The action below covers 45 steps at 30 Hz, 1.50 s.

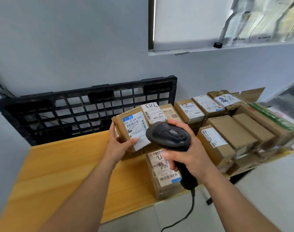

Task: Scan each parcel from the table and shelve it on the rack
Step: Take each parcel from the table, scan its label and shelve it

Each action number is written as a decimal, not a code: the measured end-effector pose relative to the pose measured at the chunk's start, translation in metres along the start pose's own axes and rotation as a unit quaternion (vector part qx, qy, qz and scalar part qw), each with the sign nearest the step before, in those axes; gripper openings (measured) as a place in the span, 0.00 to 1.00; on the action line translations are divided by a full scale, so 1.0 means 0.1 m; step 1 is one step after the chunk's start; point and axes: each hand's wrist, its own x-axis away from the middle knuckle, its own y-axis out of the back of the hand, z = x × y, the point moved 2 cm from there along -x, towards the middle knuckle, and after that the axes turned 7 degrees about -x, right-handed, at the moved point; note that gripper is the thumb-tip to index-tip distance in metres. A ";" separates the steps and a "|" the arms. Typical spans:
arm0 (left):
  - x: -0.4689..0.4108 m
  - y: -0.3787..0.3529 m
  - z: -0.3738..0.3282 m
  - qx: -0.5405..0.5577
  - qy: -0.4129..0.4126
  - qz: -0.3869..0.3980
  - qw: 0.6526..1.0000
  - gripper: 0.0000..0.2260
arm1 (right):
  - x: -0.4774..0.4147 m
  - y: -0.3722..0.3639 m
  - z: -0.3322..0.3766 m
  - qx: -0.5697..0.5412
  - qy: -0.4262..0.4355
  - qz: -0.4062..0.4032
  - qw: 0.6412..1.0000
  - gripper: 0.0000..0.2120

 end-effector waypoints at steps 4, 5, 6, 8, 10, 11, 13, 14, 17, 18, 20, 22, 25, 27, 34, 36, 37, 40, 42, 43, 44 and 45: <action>0.16 0.03 -0.08 -0.007 -0.022 -0.015 1.000 0.48 | 0.07 -0.02 0.06 -0.019 0.013 0.020 1.000 0.38; 0.20 0.04 -0.09 -0.007 -0.026 -0.019 0.999 0.49 | 0.09 -0.02 0.07 -0.023 0.015 0.025 0.999 0.38; 0.23 0.05 -0.11 -0.006 -0.028 -0.022 0.999 0.49 | 0.12 -0.02 0.08 -0.025 0.018 0.029 0.999 0.38; 0.31 0.06 -0.13 -0.006 -0.029 -0.026 0.999 0.48 | 0.17 -0.01 0.10 -0.022 0.020 0.036 0.999 0.37; 0.38 0.06 -0.15 -0.011 -0.031 -0.031 0.999 0.48 | 0.21 0.00 0.12 -0.019 0.020 0.041 0.999 0.37; 0.42 0.07 -0.17 -0.012 -0.032 -0.034 0.999 0.48 | 0.24 0.00 0.13 -0.020 0.022 0.044 0.999 0.37; 0.47 0.07 -0.18 -0.014 -0.035 -0.040 0.998 0.48 | 0.29 0.00 0.14 -0.020 0.027 0.050 0.998 0.37; 0.51 0.07 -0.18 -0.014 -0.035 -0.045 0.998 0.48 | 0.32 0.01 0.15 -0.019 0.029 0.052 0.998 0.37; 0.62 0.04 -0.21 -0.011 -0.034 -0.054 0.998 0.48 | 0.40 0.04 0.16 -0.018 0.032 0.057 0.998 0.37; 0.66 0.03 -0.22 -0.009 -0.036 -0.055 0.998 0.48 | 0.42 0.06 0.17 -0.018 0.034 0.060 0.997 0.37; 0.75 0.01 -0.25 -0.009 -0.039 -0.061 0.997 0.48 | 0.48 0.09 0.17 -0.015 0.037 0.064 0.997 0.37; 0.85 -0.01 -0.26 -0.006 -0.036 -0.067 0.997 0.48 | 0.54 0.12 0.18 -0.012 0.037 0.068 0.997 0.37; 1.02 -0.02 -0.24 -0.005 -0.030 -0.086 0.996 0.48 | 0.61 0.15 0.17 -0.015 0.047 0.070 0.996 0.38; 1.16 -0.02 -0.22 0.000 -0.025 -0.102 0.995 0.48 | 0.65 0.15 0.17 -0.016 0.056 0.076 0.995 0.39; 1.77 0.02 -0.14 0.022 -0.032 -0.199 0.979 0.37 | 0.81 0.11 0.12 -0.033 0.066 0.120 0.990 0.40; 1.93 0.05 -0.10 0.026 -0.030 -0.220 0.975 0.35 | 0.85 0.05 0.10 -0.038 0.067 0.130 0.988 0.39; 2.01 0.06 -0.09 0.026 -0.029 -0.228 0.973 0.35 | 0.87 0.01 0.09 -0.043 0.068 0.134 0.988 0.39; 2.26 0.16 -0.05 0.031 -0.032 -0.251 0.967 0.34 | 0.96 -0.13 0.08 -0.036 0.079 0.146 0.985 0.39; 2.43 0.25 -0.01 0.031 -0.035 -0.265 0.963 0.35 | 1.05 -0.26 0.10 -0.039 0.083 0.158 0.983 0.39; 2.52 0.30 0.01 0.034 -0.035 -0.269 0.962 0.36 | 1.10 -0.33 0.11 -0.043 0.084 0.164 0.982 0.39; 2.61 0.35 0.04 0.038 -0.034 -0.273 0.961 0.36 | 1.15 -0.40 0.12 -0.046 0.085 0.167 0.981 0.39; 2.70 0.40 0.07 0.042 -0.033 -0.276 0.960 0.36 | 1.21 -0.48 0.14 -0.048 0.086 0.170 0.981 0.39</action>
